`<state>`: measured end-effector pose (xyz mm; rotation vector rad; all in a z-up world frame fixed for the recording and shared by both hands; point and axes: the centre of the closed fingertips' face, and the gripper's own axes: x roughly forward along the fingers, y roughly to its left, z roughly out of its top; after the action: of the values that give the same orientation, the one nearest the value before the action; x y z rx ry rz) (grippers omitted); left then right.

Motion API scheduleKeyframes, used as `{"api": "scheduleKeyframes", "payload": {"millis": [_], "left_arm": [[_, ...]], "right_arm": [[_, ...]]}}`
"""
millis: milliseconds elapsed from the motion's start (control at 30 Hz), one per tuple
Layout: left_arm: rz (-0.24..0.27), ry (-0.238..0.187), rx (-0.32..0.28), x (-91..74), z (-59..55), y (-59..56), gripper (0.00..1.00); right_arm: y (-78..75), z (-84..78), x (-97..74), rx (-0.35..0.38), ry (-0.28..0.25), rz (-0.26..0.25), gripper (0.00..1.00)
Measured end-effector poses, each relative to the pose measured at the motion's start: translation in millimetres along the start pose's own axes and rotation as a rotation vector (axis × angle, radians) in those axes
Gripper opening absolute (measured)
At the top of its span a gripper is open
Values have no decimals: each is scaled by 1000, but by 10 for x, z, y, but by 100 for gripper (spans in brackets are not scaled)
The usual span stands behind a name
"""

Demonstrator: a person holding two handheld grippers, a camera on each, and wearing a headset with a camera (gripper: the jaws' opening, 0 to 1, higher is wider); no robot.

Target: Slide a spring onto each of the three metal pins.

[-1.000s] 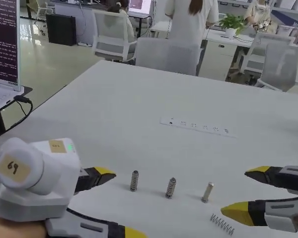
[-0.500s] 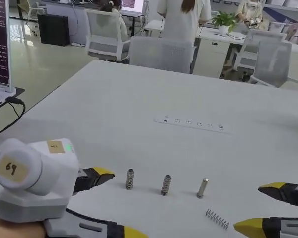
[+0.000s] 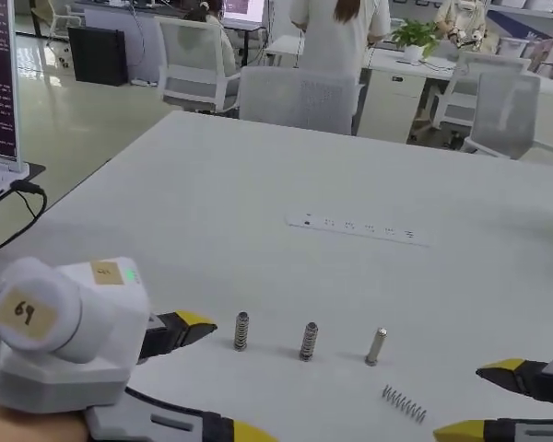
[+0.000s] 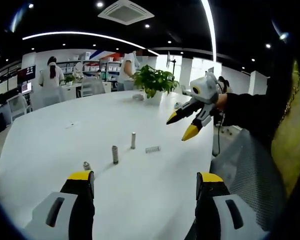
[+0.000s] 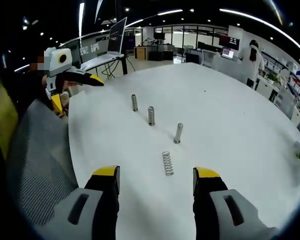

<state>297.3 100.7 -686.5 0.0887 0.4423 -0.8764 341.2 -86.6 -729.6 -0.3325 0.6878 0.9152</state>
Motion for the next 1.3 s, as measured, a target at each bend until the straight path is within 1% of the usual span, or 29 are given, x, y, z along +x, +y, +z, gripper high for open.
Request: {"api": "scheduleKeyframes", "payload": {"millis": [133, 233, 367, 500, 600, 700, 733, 867, 967, 1067, 1300], "left_arm": [[0, 3, -2, 3, -7, -4, 81], [-1, 9, -2, 9, -19, -10, 81], [-2, 13, 0, 7, -19, -11, 81], [-2, 17, -1, 2, -25, -7, 81], [-2, 21, 0, -3, -34, -8, 81], [-1, 21, -2, -6, -36, -10, 80], [-1, 22, -2, -7, -38, -11, 80], [1, 26, -3, -12, -49, -9, 80], [4, 27, -5, -18, -53, -2, 80], [5, 28, -7, -21, -55, 3, 80], [6, 31, -12, -18, -62, 5, 79]], "right_arm": [[-66, -81, 87, 19, 2, 0, 55], [-114, -161, 185, 15, 23, -8, 52], [-123, -197, 300, 12, 36, 0, 50], [-169, -227, 398, 11, 48, -6, 43], [-180, -232, 457, 11, 52, -3, 41], [-219, -284, 521, -12, 83, -9, 36], [-223, -287, 545, -16, 84, -8, 34], [-271, -299, 603, -13, 95, -19, 28], [-271, -329, 646, -16, 110, -9, 27], [-275, -349, 673, -24, 121, -10, 24], [-274, -372, 701, -22, 129, 2, 20]]}}
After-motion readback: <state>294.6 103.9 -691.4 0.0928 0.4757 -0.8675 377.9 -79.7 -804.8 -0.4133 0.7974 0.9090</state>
